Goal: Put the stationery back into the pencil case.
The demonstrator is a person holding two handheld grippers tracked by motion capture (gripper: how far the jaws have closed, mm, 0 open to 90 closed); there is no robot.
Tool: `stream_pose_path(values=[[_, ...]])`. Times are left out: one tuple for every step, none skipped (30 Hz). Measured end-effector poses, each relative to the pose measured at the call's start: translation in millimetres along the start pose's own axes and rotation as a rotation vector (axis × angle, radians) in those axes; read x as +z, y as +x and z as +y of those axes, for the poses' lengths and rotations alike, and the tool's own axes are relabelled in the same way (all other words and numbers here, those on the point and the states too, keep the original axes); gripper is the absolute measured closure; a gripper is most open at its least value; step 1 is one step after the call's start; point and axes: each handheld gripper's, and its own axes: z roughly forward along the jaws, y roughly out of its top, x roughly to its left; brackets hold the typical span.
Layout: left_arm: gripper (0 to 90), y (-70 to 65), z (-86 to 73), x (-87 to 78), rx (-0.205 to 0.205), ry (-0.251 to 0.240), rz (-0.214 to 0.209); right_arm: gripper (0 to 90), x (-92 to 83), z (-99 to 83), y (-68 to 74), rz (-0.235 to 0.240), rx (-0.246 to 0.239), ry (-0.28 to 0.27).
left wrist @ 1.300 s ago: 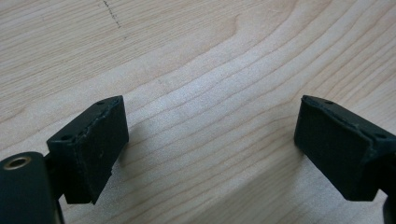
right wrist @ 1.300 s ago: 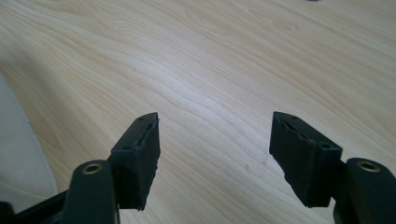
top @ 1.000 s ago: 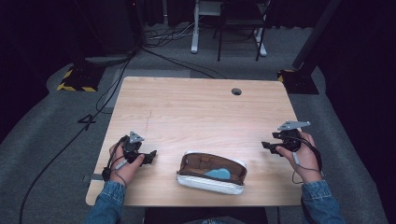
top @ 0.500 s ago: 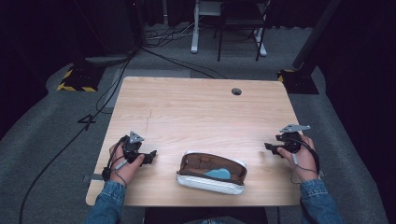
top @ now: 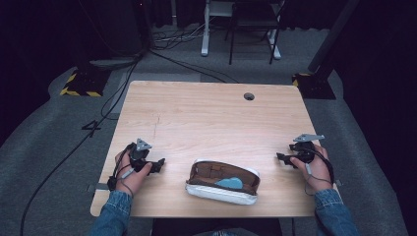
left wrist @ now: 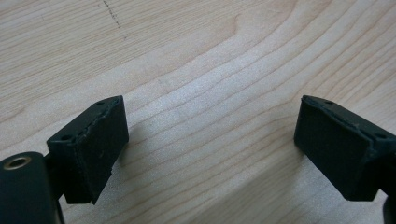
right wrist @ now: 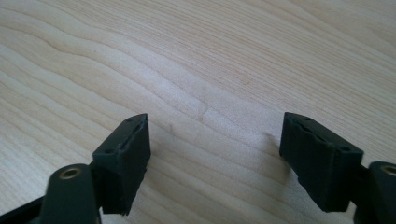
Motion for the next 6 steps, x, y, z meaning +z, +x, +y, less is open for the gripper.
stream_pose_path(values=[[10.2, 0.0, 0.0, 0.0, 0.0, 0.0, 0.0, 19.6, 1.4, -0.8, 0.0, 0.001, 0.003, -0.012], [10.2, 0.0, 0.0, 0.0, 0.0, 0.0, 0.0, 15.2, 3.1, -1.7, -0.4, -0.002, 0.001, -0.022], [10.2, 0.0, 0.0, 0.1, 0.0, 0.0, 0.0, 12.1, 5.6, -3.2, -0.3, -0.009, 0.006, -0.043], [10.1, 0.0, 0.0, 0.1, 0.0, 0.0, 0.0, 12.1, 5.6, -3.2, -0.3, -0.009, 0.006, -0.043], [10.1, 0.0, 0.1, 0.2, 0.0, 0.0, -0.001, 11.4, 8.3, -3.5, -0.2, -0.014, 0.013, -0.061], [10.0, 0.0, 0.1, 0.2, 0.0, 0.0, -0.001, 11.3, 8.3, -3.5, -0.3, -0.014, 0.013, -0.061]])
